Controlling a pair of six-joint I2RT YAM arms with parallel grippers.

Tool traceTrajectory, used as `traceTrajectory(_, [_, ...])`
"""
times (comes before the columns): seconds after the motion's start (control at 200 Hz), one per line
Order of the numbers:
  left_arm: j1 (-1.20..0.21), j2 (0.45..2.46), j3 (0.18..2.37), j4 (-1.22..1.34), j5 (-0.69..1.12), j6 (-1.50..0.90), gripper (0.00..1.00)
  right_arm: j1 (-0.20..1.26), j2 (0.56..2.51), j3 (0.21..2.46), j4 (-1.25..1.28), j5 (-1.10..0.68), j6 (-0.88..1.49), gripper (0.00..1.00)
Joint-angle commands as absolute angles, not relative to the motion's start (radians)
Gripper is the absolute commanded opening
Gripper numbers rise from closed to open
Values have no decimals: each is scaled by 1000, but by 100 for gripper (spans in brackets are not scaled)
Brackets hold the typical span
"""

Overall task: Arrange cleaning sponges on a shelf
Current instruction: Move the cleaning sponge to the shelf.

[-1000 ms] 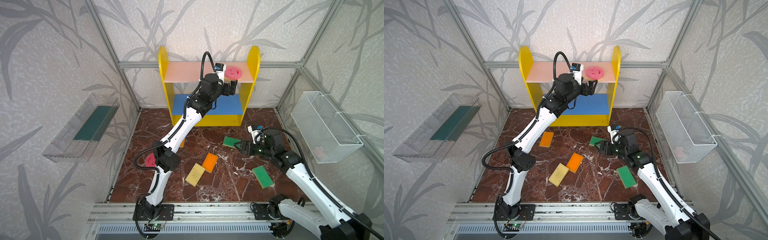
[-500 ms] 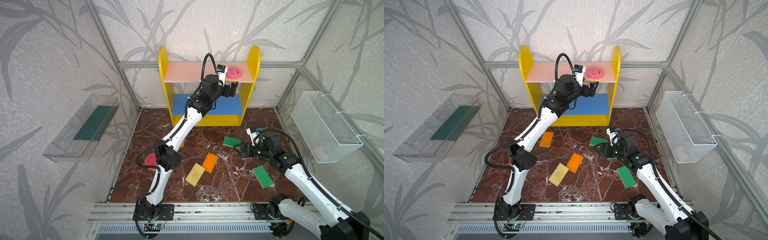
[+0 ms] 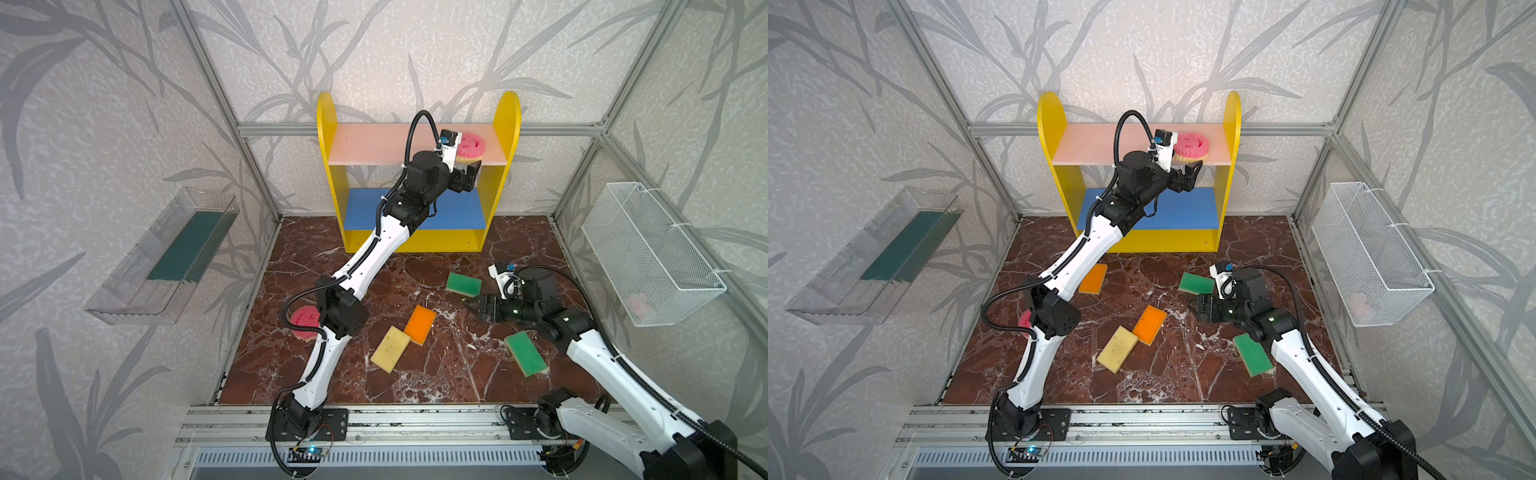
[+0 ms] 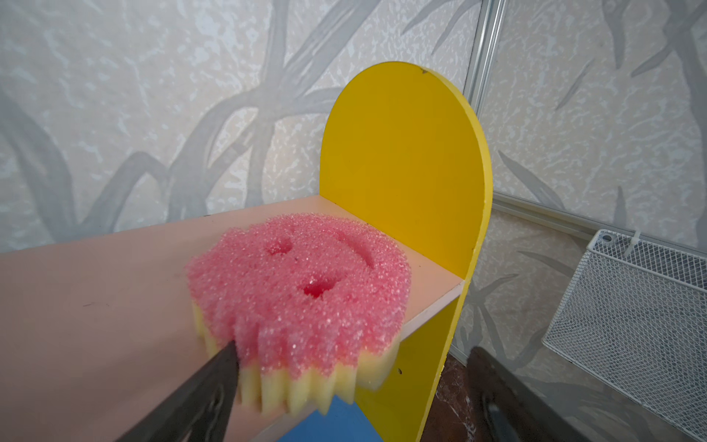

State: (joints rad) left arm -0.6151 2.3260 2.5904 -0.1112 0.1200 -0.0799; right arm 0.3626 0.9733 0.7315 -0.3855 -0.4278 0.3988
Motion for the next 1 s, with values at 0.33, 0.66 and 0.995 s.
traceTrajectory(0.33, [-640, 2406, 2639, -80, 160, -128, 94, 373, 959, 723, -382, -440, 389, 79])
traceTrajectory(0.66, [-642, 2391, 2641, -122, 135, -99, 100, 376, 951, 726, -393, -433, 390, 79])
traceTrajectory(0.995, [-658, 2072, 2251, -85, 66, -45, 98, 380, 954, 740, -360, -411, 413, 79])
